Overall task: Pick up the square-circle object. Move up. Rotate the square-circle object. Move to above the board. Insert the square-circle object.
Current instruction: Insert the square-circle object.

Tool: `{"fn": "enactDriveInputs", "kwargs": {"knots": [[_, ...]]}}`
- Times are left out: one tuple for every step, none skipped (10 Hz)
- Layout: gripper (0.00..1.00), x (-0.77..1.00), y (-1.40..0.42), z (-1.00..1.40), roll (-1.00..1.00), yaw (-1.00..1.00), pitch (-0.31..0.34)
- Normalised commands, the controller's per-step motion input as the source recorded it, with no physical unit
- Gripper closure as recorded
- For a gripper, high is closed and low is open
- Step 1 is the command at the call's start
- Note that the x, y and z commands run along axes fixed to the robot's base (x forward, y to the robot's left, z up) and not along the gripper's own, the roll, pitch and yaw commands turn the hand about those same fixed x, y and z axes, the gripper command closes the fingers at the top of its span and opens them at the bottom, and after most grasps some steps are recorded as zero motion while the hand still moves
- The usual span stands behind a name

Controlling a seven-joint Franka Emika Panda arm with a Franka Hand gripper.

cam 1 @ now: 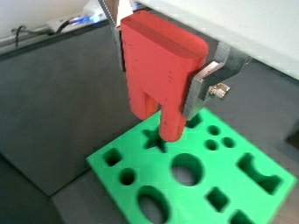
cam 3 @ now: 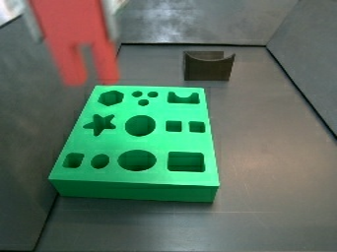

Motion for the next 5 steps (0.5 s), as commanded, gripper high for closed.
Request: {"fn": "enactDriveInputs", "kwargs": {"knots": [[1.00, -0.11, -0.44, -0.87, 0.20, 0.00, -0.140], [1.00, 0.00, -0.31, -0.95, 0.03, -0.08, -0.163], [1.00, 0.00, -0.07, -0.91, -0.01, -0.01, -0.141], [1.00, 0.00, 0.00, -0.89, 0.00, 0.00, -0.111], [1.00, 0.00, 0.00, -0.86, 0.02, 0.01, -0.074]]}}
